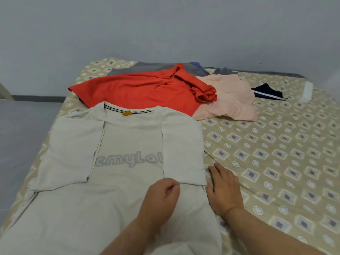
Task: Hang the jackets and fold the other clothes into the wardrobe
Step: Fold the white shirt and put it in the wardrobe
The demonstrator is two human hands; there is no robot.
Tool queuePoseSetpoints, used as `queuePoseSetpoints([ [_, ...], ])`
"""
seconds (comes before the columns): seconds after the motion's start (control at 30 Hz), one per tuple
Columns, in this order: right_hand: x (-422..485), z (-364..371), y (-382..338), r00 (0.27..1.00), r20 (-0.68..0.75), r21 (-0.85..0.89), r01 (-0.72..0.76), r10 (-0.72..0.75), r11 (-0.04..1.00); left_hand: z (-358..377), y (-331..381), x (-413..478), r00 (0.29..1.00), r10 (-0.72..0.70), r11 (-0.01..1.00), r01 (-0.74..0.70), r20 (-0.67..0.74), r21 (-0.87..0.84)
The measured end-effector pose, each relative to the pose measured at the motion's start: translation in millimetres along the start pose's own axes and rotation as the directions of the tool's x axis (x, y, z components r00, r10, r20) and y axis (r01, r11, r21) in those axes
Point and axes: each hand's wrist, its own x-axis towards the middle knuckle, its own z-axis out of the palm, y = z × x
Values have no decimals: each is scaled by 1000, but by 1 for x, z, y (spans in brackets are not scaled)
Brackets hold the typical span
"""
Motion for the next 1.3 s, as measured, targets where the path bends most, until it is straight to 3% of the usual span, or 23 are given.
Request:
queuePoseSetpoints([
  [0.1, 1, 4, -1, 999, -36, 5, 4, -4, 1000, -12, 10, 45, 988, 58, 993, -43, -142, 107],
  [0.17, 4, 6, -2, 998, -56, 17, 10, -9, 1000, -14, 15, 85, 980, 114, 974, -77, -165, 213],
  [0.3, 6, 8, 0, 998, -50, 14, 29, -28, 999, 5, 32, 168, 969, 241, 912, -245, 54, 328],
  [0.4, 6, 11, 3, 998, -54, 27, 39, -37, 999, 32, 44, 214, 961, 190, 894, -255, 202, 370],
  [0.53, 8, 13, 5, 997, -64, 66, 49, -44, 997, 60, 55, 245, 941, -11, 797, -196, 337, 571],
  [0.7, 7, 13, 5, 993, -109, 104, 61, -49, 993, 68, 61, 267, 918, -108, 713, -196, 381, 673],
  [0.87, 7, 13, 6, 990, -138, 129, 59, -41, 990, 72, 52, 264, 981, -30, 860, -72, 190, 505],
  [1.03, 6, 12, 6, 990, -137, 142, 57, -38, 988, 61, 35, 212, 979, 130, 941, -171, 155, 292],
  [1.13, 7, 14, 6, 989, -140, 128, 64, -45, 990, 46, 11, 153, 946, 222, 838, -309, 236, 449],
  [1.23, 8, 15, 6, 984, -172, 111, 63, -44, 992, 31, -11, 97, 918, 148, 656, -369, 367, 659],
  [1.3, 8, 16, 6, 983, -178, 91, 64, -46, 994, 21, -21, 73, 909, 140, 612, -391, 392, 687],
])
